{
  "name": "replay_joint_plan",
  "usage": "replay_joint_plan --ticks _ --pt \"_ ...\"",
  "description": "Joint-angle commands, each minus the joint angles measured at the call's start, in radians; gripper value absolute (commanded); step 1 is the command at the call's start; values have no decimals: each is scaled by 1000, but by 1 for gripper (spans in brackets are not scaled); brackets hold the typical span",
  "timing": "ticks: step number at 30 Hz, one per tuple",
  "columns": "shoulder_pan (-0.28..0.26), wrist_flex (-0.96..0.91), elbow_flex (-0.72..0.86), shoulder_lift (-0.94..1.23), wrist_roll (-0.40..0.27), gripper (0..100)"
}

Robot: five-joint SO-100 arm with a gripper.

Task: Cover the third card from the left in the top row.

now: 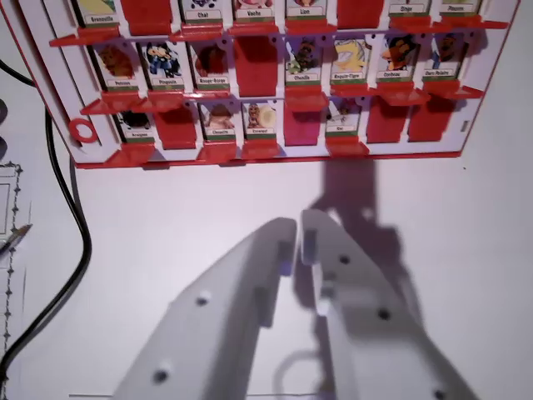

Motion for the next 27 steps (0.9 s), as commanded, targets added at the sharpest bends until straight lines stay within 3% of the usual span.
replay_joint_plan --ticks 1,22,27 --pt "-21 15 -186 -49 21 0" --pt "-72 28 -715 -638 109 0" --pt "-86 32 -779 -727 135 0"
